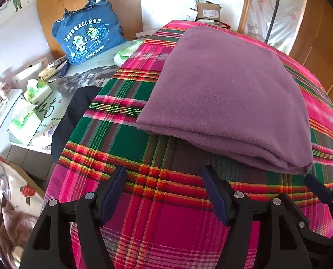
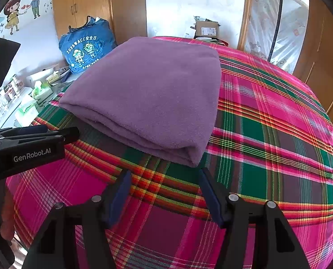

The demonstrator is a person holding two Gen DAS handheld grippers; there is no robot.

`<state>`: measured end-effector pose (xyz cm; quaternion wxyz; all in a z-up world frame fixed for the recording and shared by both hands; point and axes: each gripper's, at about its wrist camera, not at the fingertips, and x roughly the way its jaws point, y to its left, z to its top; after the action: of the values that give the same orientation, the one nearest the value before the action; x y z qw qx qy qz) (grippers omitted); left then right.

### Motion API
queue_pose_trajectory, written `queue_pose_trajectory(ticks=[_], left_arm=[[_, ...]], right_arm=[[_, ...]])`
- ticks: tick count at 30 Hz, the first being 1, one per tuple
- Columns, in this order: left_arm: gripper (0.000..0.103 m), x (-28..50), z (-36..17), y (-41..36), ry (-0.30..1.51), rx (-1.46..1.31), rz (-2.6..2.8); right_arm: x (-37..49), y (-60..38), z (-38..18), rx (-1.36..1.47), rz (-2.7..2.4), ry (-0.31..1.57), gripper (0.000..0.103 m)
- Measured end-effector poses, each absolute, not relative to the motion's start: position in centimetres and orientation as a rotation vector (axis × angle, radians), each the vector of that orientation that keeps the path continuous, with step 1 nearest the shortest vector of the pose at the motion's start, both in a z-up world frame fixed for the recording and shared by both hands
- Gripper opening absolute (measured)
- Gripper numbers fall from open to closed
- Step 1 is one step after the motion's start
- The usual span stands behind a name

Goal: Fold clothes

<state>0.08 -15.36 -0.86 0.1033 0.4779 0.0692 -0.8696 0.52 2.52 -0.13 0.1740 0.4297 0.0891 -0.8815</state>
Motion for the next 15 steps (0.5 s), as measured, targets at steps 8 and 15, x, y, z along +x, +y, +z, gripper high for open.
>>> queue_pose_trajectory(ticks=[8, 15], left_arm=[[0.072, 0.28, -0.85, -15.26, 0.206, 1.404, -2.566], [0.072, 0.2, -0.8, -15.27, 0.213, 1.409, -2.559]], right_arm=[[0.55, 2.38, -0.11, 1.219, -2.505, 0.249, 0.062], [0.61, 2.32, -0.13, 1.215, -2.514, 0.245, 0.063]])
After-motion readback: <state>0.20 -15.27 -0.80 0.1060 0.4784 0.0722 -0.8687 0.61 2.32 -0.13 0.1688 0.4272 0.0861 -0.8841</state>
